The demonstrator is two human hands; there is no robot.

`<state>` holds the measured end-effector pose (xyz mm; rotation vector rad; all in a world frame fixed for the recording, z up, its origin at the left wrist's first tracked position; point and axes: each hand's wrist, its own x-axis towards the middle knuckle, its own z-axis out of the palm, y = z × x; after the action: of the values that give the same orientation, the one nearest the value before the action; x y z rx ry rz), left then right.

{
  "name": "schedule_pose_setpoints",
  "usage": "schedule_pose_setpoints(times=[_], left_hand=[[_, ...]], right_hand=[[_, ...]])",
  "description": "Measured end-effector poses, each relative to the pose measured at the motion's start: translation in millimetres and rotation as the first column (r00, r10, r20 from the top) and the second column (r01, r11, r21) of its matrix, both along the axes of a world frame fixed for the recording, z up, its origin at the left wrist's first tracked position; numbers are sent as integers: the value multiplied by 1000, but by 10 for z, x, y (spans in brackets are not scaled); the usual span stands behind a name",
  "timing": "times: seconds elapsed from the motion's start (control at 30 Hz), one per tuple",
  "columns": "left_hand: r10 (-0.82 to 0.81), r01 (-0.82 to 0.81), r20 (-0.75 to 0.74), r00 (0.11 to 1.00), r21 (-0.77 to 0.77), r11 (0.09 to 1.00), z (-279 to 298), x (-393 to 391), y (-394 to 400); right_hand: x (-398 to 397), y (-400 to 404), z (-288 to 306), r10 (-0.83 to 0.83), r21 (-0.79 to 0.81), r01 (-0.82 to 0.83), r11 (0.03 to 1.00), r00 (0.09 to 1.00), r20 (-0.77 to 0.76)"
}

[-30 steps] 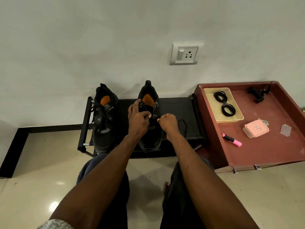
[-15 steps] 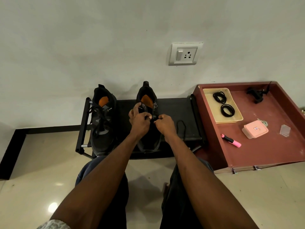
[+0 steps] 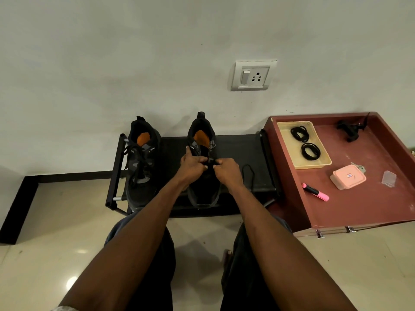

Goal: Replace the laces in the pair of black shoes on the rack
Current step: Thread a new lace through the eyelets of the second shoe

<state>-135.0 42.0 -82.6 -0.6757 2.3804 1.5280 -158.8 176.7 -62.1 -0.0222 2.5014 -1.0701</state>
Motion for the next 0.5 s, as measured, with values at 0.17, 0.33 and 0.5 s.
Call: schedule_pose_setpoints(times=[0.17,0.33,0.5], left_hand=[[-310,309,55,949,-352,883,90,166,-184],[-310,307,68,948,-436,846,103,219,-150],[-298,293,67,952,-479,828,100,234,-114]], right_hand=[[42,-77,51,-71,-146,51,988,988,-135],[59,-146,16,-63,-129,44,991,987,-148],[-45,-176,63,-240,-253,235,938,971,13]])
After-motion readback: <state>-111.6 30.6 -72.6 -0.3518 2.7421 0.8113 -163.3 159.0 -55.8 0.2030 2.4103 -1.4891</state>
